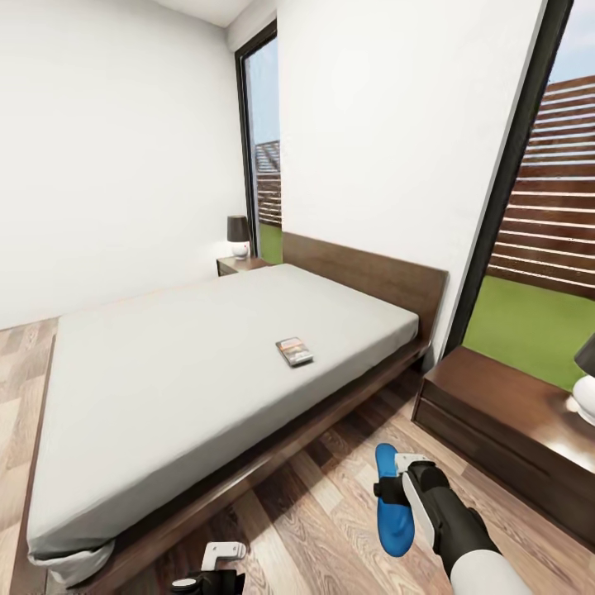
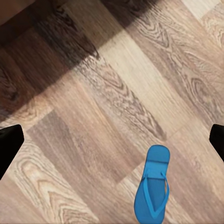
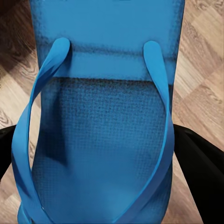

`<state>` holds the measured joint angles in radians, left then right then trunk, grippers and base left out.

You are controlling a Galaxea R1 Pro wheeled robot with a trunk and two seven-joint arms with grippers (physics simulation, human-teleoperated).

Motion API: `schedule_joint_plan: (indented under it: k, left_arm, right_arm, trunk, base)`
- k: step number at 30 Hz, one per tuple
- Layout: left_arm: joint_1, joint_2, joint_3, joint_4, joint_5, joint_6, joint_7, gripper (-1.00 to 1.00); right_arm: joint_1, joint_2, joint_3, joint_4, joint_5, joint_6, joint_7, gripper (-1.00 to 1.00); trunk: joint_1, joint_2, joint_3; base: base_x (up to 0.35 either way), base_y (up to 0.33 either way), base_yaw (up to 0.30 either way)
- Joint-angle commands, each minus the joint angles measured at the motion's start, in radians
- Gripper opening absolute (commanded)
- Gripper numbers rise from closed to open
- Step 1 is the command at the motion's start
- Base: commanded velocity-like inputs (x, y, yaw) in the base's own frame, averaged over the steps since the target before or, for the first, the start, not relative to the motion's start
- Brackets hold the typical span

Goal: In the bedroom, move the book from the bed onto either nightstand, and place the two sandals side by side next to the bed.

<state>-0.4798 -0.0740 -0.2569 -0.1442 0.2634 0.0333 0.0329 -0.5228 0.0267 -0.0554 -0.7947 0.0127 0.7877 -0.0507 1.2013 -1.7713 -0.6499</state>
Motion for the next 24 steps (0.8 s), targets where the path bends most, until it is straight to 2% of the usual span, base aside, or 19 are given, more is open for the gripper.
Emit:
schedule_joint_plan:
  k: [1,7,11,15,24]
  left_arm:
    - [0.000,0.000,-0.008,-0.002,0.010,0.003,0.004,1.00]
    - [0.000,0.000,-0.008,-0.002,0.010,0.002,0.004,1.00]
    - [0.000,0.000,-0.008,-0.002,0.010,0.002,0.004,1.00]
    - [0.000,0.000,-0.008,-0.002,0.010,0.002,0.004,1.00]
    - [0.000,0.000,-0.010,-0.002,0.010,0.003,0.004,1.00]
  right_arm:
    - [0.000,0.001,-0.003,-0.007,0.000,0.007,-0.002,-1.00]
    - [0.001,-0.003,-0.008,-0.027,-0.001,0.018,-0.002,-1.00]
    - [0.001,-0.010,-0.015,-0.049,-0.002,0.052,-0.001,-1.00]
    - [0.001,-0.014,-0.018,-0.092,0.001,0.104,0.056,-1.00]
    - [0.001,-0.038,-0.017,-0.106,0.001,0.118,0.101,-1.00]
  trunk:
    - [0.004,-0.008,-0.004]
    - [0.027,-0.050,-0.023]
    - [0.042,-0.078,-0.036]
    - [0.058,-0.106,-0.048]
    - [0.092,-0.169,-0.076]
  base:
    - [0.000,0.000,0.000]
    - [0.000,0.000,0.000]
    - [0.000,0.000,0.000]
    - [0.000,0.000,0.000]
    - [0.000,0.000,0.000]
